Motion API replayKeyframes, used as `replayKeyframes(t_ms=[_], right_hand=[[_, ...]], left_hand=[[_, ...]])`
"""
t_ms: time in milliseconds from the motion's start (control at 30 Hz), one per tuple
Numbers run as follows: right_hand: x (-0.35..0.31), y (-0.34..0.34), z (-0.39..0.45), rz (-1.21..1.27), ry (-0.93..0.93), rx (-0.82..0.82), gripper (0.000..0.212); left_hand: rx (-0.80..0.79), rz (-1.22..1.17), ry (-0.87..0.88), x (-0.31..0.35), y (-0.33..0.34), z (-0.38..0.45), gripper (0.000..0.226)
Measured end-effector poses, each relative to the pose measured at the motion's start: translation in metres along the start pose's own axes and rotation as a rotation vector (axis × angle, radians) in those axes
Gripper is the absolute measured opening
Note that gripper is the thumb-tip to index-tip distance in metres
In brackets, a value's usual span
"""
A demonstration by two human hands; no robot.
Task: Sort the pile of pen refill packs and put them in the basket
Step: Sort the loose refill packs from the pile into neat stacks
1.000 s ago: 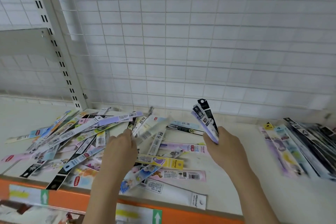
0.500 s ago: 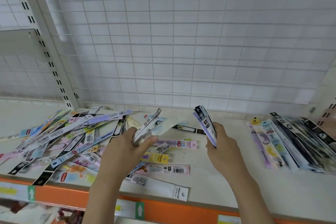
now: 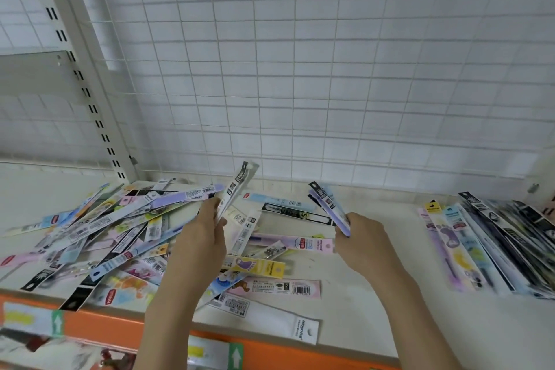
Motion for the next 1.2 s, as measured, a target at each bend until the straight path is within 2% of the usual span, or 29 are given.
replayKeyframes(t_ms=[67,167,233,300,367,500,567,700,1000,1200], right_hand=[[-0.007,0.004,0.013,-0.062,-0.007,-0.014,0.008],[-0.020,0.013,0.034,-0.144,-0.038,-0.046,0.005],[-0.030,0.019,0.047,-0.211,-0.062,-0.063,0.003],[-0.038,0.025,0.059,-0.266,-0.083,-0.075,0.011],[-0.046,0.030,0.069,-0.297,-0.106,-0.086,0.016],[-0.060,0.037,0.086,-0.341,-0.151,-0.095,0.003],[-0.064,0.042,0.095,-0.358,-0.169,-0.084,0.003],[-0.067,0.053,0.105,-0.419,-0.202,-0.093,0.015],[-0.077,0.053,0.106,-0.590,-0.231,-0.124,0.019],[-0.066,0.033,0.099,-0.414,-0.187,-0.038,0.022]], left_hand=[[0.030,-0.009,-0.002,-0.001,-0.005,0.001,0.010],[0.057,-0.056,-0.110,-0.007,-0.013,0.003,0.029],[0.077,-0.069,-0.144,-0.010,-0.021,0.003,0.034],[0.075,-0.060,-0.153,-0.015,-0.027,0.002,0.038],[0.055,-0.043,-0.155,-0.019,-0.032,0.002,0.039],[0.032,-0.002,-0.170,-0.032,-0.036,0.002,0.038],[0.021,0.019,-0.181,-0.041,-0.037,0.005,0.038],[0.007,0.053,-0.211,-0.054,-0.040,0.009,0.039],[-0.048,0.069,-0.196,-0.058,-0.036,0.016,0.042],[-0.073,0.071,-0.187,-0.055,-0.030,0.020,0.043]])
Point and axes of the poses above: each hand's wrist, its own z-axis towards the middle knuckle, its own y-axis out of the palm, x = y × z, the point moved 4 cm from there along z, towards the middle knuckle, and after that the axes turned 7 degrees about -x, right-handed, at the moved point
